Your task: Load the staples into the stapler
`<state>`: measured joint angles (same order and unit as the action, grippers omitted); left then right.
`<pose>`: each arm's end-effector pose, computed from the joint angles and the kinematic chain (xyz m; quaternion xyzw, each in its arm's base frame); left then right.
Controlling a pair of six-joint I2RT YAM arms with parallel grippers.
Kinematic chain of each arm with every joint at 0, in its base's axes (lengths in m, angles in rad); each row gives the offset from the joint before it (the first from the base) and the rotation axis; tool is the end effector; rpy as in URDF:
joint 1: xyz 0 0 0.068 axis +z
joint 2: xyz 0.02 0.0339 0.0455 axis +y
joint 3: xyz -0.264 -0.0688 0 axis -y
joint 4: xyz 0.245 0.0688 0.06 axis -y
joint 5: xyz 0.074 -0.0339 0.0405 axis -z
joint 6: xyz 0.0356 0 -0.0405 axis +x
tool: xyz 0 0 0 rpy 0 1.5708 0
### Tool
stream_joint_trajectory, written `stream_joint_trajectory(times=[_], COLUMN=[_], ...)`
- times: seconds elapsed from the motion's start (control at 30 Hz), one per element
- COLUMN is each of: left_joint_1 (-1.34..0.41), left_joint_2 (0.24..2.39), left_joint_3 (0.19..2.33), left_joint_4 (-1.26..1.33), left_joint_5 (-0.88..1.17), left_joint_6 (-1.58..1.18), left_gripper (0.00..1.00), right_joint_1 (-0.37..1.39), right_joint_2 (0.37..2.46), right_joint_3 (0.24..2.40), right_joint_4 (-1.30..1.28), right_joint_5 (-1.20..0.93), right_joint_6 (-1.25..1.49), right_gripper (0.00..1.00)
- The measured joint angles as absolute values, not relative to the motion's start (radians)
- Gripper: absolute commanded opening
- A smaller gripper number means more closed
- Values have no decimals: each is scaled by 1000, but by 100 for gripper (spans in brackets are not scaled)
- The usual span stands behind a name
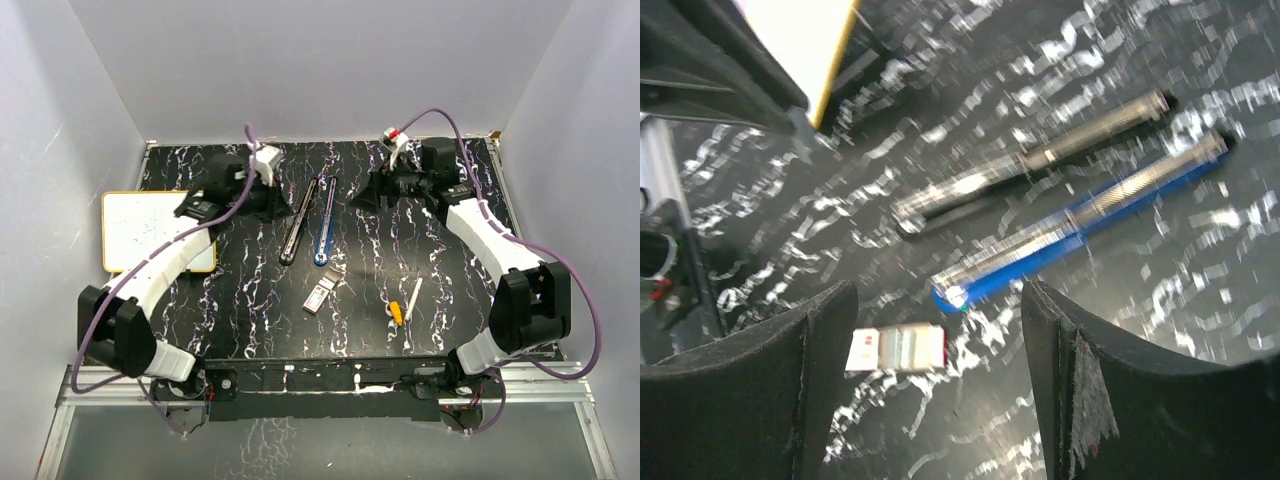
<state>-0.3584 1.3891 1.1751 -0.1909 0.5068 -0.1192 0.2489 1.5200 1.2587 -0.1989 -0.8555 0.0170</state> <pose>0.2946 -0.1288 0.3383 0.2334 0.7859 -0.3294 0.4683 0.3287 0.1113 0.3286 -0.3067 0.7427 0.4130 0.4287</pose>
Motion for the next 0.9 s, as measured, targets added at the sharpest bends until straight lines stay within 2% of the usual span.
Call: stream_joint_trajectory(times=[0.2, 0.4, 0.63, 0.9], left_joint_1=[-480, -538, -554, -557], left_joint_2=[1519, 1627, 1683, 1731], left_joint_3=[1193, 1203, 1235, 1293], left_joint_4=[-295, -341, -347, -341], left_joint_5=[246, 94, -13, -68], left_joint_6=[-54, -61, -110, -167], left_gripper=[0, 0, 0, 0], right_joint_1=[159, 105, 25, 11], right_joint_2=[1489, 1401, 1375, 1375], right_joint_3=[1093, 1002, 978, 959], right_joint_4=[-209, -190, -133, -111], right_joint_5=[-769, -745, -768, -801], right_joint_6=[-46, -70, -69, -59], right_gripper=[68, 68, 67, 67])
